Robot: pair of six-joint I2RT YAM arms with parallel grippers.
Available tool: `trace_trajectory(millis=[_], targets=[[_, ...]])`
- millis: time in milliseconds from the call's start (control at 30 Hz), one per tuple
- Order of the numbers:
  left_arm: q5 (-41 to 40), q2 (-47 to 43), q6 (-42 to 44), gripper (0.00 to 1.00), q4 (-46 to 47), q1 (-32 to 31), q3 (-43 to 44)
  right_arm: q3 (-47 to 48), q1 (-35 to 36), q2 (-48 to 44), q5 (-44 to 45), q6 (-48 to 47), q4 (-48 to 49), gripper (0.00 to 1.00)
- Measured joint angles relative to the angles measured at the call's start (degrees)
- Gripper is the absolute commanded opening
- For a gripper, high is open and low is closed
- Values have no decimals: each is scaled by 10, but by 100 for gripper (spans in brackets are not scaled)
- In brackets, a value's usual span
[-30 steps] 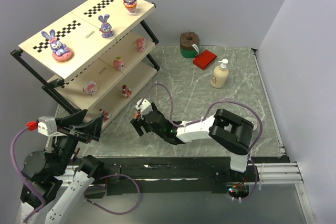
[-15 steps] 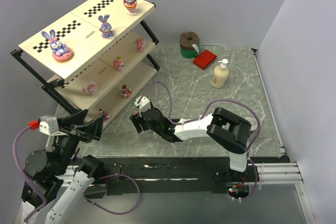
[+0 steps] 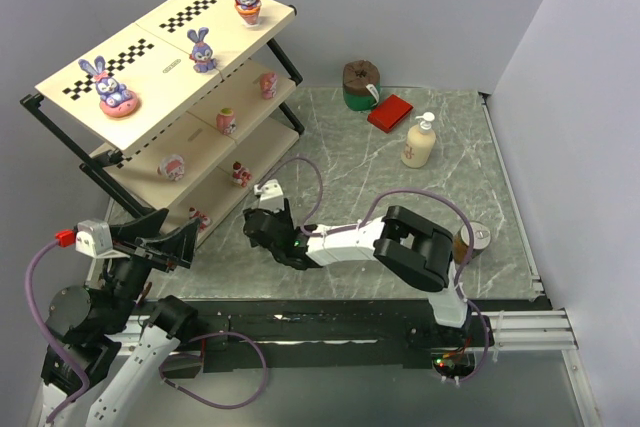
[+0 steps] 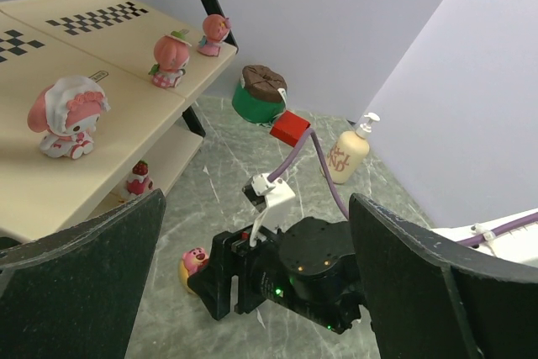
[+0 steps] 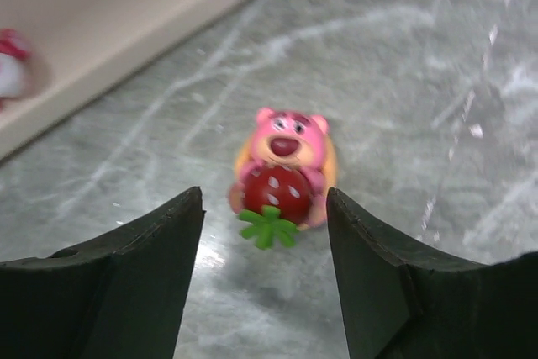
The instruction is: Place and organize the plastic toys onto the shelf
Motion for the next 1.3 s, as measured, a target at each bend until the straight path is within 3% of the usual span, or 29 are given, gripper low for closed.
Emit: trace_trajectory(millis=[100, 233, 500, 567, 600, 700, 800, 967, 1300], targets=[[0, 0, 0, 96, 0, 0, 0, 3, 0, 6, 10, 23, -30, 65], [0, 0, 0, 96, 0, 0, 0, 3, 0, 10, 18, 39, -45, 44], [0, 0, 0, 96, 0, 0, 0, 4, -1, 10, 25, 32, -34, 24], [0, 0, 0, 96, 0, 0, 0, 4, -2, 10, 23, 27, -24, 29], [0, 0, 0, 96, 0, 0, 0, 4, -3, 10, 23, 26, -22, 43], [0, 0, 0, 96, 0, 0, 0, 0, -9, 10, 23, 22, -6, 66], [0, 0, 0, 96, 0, 0, 0, -15, -12, 10, 23, 12, 13, 73], [0, 0, 0, 96, 0, 0, 0, -22, -13, 10, 21, -4, 22, 74], [0, 0, 0, 96, 0, 0, 0, 16, -19, 10, 21, -16, 23, 66]])
